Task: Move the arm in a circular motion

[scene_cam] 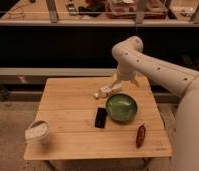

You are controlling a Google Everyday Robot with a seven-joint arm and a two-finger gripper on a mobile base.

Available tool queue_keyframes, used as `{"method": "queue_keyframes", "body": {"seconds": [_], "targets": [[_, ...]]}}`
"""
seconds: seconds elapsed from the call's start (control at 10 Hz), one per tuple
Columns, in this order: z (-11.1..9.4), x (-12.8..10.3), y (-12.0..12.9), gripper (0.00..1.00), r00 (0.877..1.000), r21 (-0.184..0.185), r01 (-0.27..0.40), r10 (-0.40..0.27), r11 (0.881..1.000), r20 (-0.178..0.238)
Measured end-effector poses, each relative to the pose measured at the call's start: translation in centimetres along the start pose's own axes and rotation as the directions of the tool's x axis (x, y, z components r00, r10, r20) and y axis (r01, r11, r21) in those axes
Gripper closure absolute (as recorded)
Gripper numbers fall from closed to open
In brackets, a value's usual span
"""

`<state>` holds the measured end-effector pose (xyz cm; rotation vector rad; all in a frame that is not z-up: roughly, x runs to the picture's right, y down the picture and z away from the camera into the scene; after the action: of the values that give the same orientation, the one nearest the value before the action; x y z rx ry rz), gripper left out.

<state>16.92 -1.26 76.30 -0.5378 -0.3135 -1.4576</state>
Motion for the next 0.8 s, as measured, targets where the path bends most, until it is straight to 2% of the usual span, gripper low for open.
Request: {"method": "queue_keyframes", "body": {"seconds": [0.1, 0.2, 0.4, 0.5, 0.7, 0.8], "targets": [[-1.6, -2.6, 0.6, 0.20, 1.000, -0.019, -0.004, 0.004, 1.000, 0.004], [-3.5, -6.4, 0.8, 0.20, 1.000, -0.034, -0.007, 0.008, 0.999, 0.022], [-5.3, -12.1, 0.4, 0.20, 0.998, -0.035, -0.014, 0.016, 0.999, 0.062], [-5.9, -15.6, -1.0, 0.20, 0.995, -0.012, 0.000, 0.002, 1.000, 0.101], [-5.8, -19.8, -4.8, 0.20, 0.986, 0.046, 0.057, -0.064, 0.997, 0.155], [-5.5, -21.7, -7.8, 0.20, 0.975, 0.101, 0.105, -0.122, 0.989, 0.183]]}}
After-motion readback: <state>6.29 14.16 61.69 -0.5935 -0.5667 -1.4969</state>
